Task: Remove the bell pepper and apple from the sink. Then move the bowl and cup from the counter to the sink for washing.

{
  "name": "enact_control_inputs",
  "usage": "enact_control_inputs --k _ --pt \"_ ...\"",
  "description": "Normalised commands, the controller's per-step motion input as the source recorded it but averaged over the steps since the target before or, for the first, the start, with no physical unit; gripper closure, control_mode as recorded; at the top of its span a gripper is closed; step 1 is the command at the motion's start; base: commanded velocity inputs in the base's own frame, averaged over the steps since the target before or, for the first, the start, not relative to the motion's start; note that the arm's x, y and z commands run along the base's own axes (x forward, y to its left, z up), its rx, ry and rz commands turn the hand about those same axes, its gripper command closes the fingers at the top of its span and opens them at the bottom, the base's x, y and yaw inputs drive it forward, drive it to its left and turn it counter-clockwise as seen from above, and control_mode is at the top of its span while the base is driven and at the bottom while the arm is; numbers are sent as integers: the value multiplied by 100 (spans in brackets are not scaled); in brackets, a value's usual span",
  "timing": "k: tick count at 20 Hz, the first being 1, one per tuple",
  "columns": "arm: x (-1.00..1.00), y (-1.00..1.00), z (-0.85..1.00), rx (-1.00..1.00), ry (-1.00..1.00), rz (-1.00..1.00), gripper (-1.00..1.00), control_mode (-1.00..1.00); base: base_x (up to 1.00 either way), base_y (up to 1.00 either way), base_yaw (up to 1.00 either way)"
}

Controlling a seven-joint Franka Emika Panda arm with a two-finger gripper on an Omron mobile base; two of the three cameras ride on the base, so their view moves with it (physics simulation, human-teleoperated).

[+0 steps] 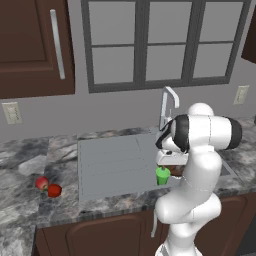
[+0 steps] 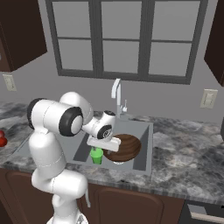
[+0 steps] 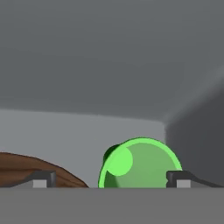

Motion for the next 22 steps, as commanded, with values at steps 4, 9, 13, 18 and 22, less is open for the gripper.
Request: enact_control_inputs --k 4,9,13,18,22 --pt "-17 0 23 0 -1 0 -100 -100 0 0 0" --pt "-15 0 25 0 -1 0 -100 -100 0 0 0" --pt "-17 0 22 0 -2 0 -100 -100 0 0 0" --pt "-16 0 20 0 -2 0 -100 -100 0 0 0" --pt "-18 0 17 0 -3 0 -100 -100 0 0 0"
